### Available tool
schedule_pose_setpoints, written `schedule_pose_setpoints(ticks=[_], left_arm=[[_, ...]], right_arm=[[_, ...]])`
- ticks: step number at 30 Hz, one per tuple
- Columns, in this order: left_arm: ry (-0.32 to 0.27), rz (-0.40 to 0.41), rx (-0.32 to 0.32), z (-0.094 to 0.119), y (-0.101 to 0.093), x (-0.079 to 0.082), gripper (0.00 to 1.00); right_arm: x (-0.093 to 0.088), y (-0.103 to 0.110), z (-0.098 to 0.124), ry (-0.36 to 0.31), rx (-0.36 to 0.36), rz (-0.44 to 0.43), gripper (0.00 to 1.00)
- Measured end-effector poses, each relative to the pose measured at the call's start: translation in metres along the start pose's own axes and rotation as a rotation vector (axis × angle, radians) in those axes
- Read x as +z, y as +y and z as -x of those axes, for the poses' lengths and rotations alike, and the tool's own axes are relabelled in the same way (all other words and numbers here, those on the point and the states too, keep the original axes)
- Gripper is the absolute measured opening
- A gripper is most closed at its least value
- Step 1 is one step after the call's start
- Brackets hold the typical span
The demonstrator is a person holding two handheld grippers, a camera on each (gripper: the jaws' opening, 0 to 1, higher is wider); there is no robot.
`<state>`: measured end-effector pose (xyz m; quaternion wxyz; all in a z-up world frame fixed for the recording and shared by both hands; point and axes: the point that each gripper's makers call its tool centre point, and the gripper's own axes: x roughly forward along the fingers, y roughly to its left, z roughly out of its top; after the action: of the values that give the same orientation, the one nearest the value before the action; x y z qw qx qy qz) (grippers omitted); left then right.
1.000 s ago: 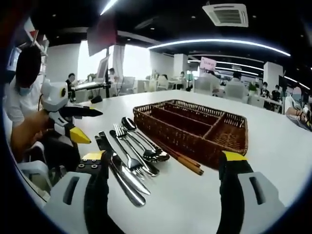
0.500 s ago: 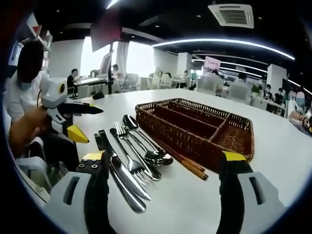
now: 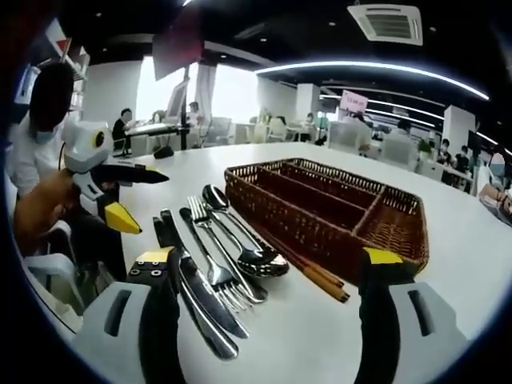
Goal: Arrange the knives, forks, and spoons in their matching storage slots by inserting each utensil handle-first until every utensil is classified and aligned in the correct compartment
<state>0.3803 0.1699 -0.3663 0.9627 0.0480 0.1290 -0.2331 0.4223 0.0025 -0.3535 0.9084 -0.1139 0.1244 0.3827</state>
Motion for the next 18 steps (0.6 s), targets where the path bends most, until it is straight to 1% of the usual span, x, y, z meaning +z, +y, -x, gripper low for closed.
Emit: schedule_pose_setpoints(ticks=[3,6,8,13,18], left_arm=[[0.004,0.001,0.001,0.000,0.001,-0.001,0.91],[0.008,-0.002,0.001,-0.001,0.002,-0.002,0.91],[0.005,0.001,-0.001,-0.001,0.001,-0.002,0.91],[-0.007,0.011,0.003,-0.001,0.003,0.000,0.91],[-0.001,0.010,0.004,-0.002,0.004,-0.002,0.90]], right_arm=[[0.001,0.001,-0.003,-0.001,0.006,0.000,0.96],[0.002,0.004,-0.007,-0.001,0.016,0.012,0.93],[0.002,0.005,-0.010,-0.005,0.021,0.027,0.92],[0.004,0.007,-0.013,-0.009,0.037,0.025,0.88],[0.005,0.009,-0.017,-0.007,0.044,0.027,0.88]])
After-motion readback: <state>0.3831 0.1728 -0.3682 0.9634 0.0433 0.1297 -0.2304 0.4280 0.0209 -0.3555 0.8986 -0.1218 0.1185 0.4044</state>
